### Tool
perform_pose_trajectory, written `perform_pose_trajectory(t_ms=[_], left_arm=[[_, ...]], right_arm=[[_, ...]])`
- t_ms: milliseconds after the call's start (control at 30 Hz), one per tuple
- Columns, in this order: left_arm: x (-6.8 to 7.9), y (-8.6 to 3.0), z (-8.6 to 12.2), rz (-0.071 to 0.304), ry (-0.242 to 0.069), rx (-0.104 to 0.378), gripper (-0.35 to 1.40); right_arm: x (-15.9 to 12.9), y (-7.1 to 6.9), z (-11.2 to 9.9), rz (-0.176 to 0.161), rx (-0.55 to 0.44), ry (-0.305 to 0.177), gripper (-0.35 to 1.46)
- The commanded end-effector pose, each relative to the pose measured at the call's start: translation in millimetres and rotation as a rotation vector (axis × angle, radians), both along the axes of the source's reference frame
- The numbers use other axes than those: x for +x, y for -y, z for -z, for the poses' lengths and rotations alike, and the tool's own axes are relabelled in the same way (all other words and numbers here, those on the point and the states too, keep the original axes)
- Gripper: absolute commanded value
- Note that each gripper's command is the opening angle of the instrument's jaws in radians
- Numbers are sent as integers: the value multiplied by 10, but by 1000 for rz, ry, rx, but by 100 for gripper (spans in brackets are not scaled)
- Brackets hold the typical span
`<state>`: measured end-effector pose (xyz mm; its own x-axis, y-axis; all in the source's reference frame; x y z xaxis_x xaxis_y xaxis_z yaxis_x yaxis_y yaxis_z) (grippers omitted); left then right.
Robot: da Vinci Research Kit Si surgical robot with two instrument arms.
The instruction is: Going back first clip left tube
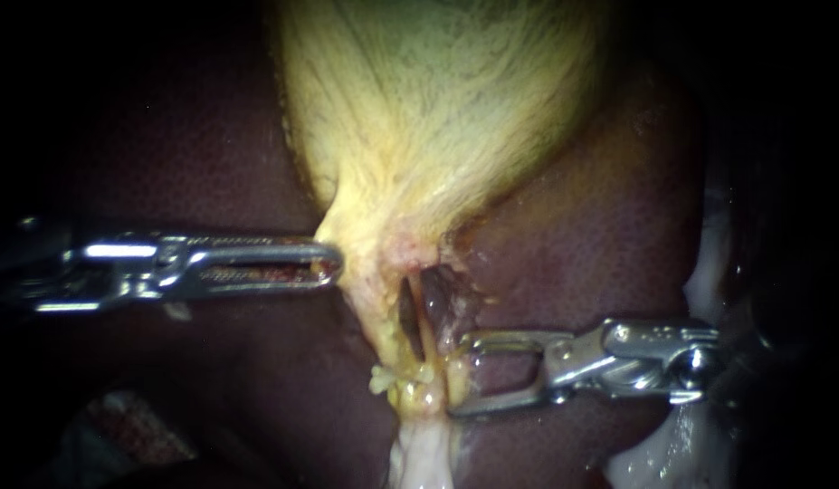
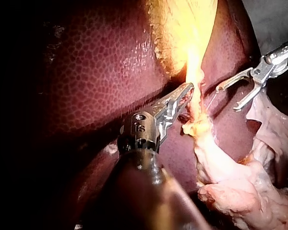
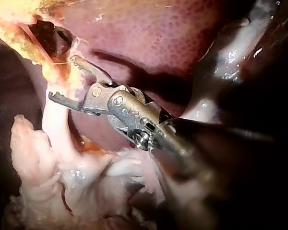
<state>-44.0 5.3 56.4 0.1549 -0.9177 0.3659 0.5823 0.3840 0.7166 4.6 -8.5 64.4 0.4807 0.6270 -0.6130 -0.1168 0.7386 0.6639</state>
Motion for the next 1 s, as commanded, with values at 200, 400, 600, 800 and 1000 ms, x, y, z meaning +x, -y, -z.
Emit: perform_pose_trajectory(t_ms=[200, 400, 600, 800, 1000], left_arm=[[0, 0, -3, 0, 0, 0, -30], [0, -1, -7, -1, 0, -1, -30], [-4, 1, -16, 1, -2, -5, -30], [-16, 5, -42, 6, -6, -17, -30], [-33, 2, -82, -18, -19, -11, -30]], right_arm=[[-21, -16, 22, -12, -38, -17, 60], [-32, -29, 44, -15, -105, -43, 60], [-34, -33, 57, -13, -129, -63, 60], [-34, -33, 57, -10, -135, -64, 60], [-35, -32, 56, -8, -141, -65, 60]])
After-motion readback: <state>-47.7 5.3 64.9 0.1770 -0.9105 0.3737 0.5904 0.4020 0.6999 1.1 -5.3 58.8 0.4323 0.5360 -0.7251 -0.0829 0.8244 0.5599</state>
